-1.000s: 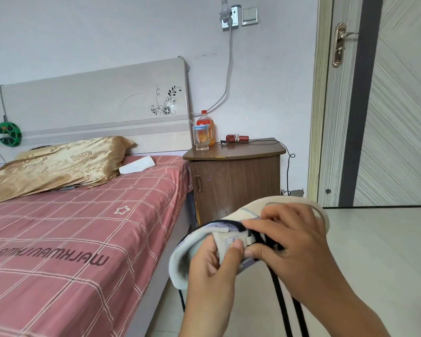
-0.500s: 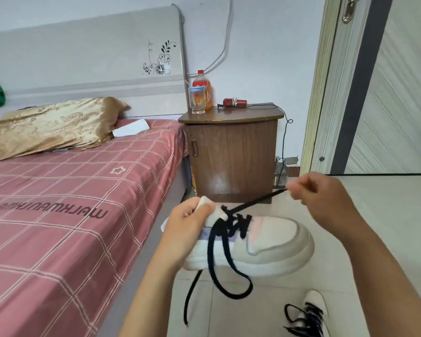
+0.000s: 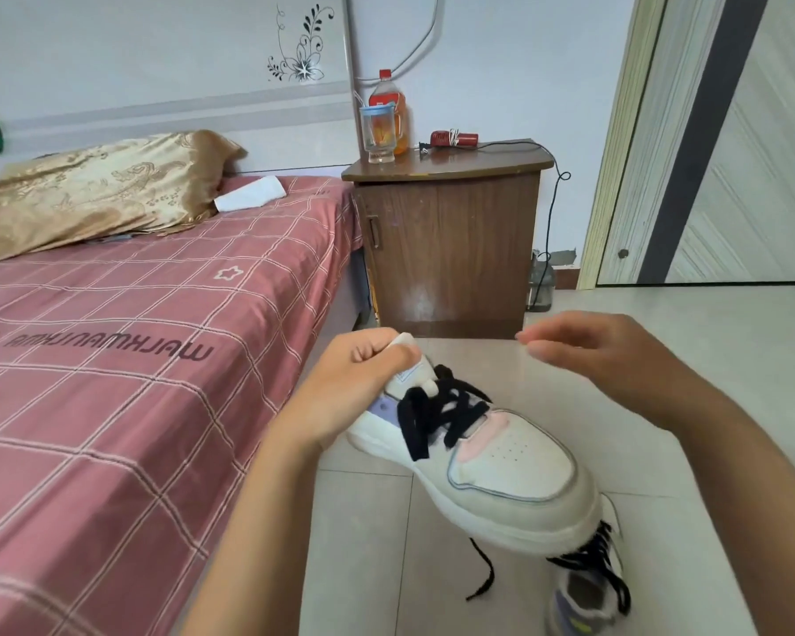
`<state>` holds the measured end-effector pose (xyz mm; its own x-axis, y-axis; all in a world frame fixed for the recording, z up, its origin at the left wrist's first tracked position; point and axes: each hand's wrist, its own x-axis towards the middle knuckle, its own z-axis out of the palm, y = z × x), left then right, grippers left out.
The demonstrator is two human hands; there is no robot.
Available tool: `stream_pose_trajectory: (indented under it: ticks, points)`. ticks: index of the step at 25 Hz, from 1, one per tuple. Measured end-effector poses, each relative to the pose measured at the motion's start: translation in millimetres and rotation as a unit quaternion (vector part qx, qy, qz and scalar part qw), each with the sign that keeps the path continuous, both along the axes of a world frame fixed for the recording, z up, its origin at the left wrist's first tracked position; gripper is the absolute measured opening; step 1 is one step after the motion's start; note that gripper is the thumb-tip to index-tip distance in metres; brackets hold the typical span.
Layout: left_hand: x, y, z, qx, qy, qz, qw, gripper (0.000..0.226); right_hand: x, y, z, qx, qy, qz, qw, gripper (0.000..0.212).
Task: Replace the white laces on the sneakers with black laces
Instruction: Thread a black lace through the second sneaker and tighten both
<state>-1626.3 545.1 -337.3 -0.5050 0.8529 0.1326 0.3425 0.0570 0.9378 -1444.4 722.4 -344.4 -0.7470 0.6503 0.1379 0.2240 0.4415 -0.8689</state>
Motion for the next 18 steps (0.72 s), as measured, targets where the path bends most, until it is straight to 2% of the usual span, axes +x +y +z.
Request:
stream_pose_trajectory:
  ticks: [1, 2, 6, 8, 10, 12, 14, 16, 18]
  points:
    - [3.6, 1.7, 1.1, 0.008, 0.004, -0.007, 1.000, 0.041, -12.3, -23.5, 15.0, -0.020, 0.007, 0.103, 0.994, 0.018]
    - [6.5, 3.3, 1.5, 0.013, 0.011, -0.012, 1.000, 0.038, -20.0, -39.6, 22.1, -0.033, 0.008, 0.164, 0.986, 0.017]
    - [9.4, 4.8, 0.3, 0.013, 0.027, -0.020, 0.999, 0.036, -31.9, -58.2, 22.3, 0.009, -0.023, 0.206, 0.978, 0.012]
    - [9.1, 3.7, -0.7, 0.005, 0.037, -0.027, 0.999, 0.041, -31.0, -49.0, 18.1, 0.050, -0.038, 0.181, 0.981, 0.013]
    - [7.0, 2.1, 0.4, 0.004, 0.044, -0.017, 0.999, 0.044, -23.0, -27.0, 15.8, 0.081, -0.012, 0.089, 0.993, 0.015]
    - [5.7, -0.5, 3.8, 0.008, 0.042, -0.001, 0.999, 0.040, -6.6, -1.3, 16.7, 0.071, 0.031, -0.013, 0.997, 0.016]
    - [8.0, -1.6, 7.7, 0.009, 0.040, 0.000, 0.999, 0.036, 10.5, 16.8, 16.2, 0.060, 0.021, -0.064, 0.996, 0.017]
    - [11.2, -1.3, 9.4, 0.007, 0.060, -0.011, 0.998, 0.041, 18.6, 21.4, 15.7, 0.056, -0.028, -0.050, 0.997, 0.016]
    - [13.9, -0.2, 10.6, 0.005, 0.088, -0.024, 0.996, 0.053, 13.2, 4.8, 22.6, 0.051, -0.035, 0.019, 0.998, 0.019]
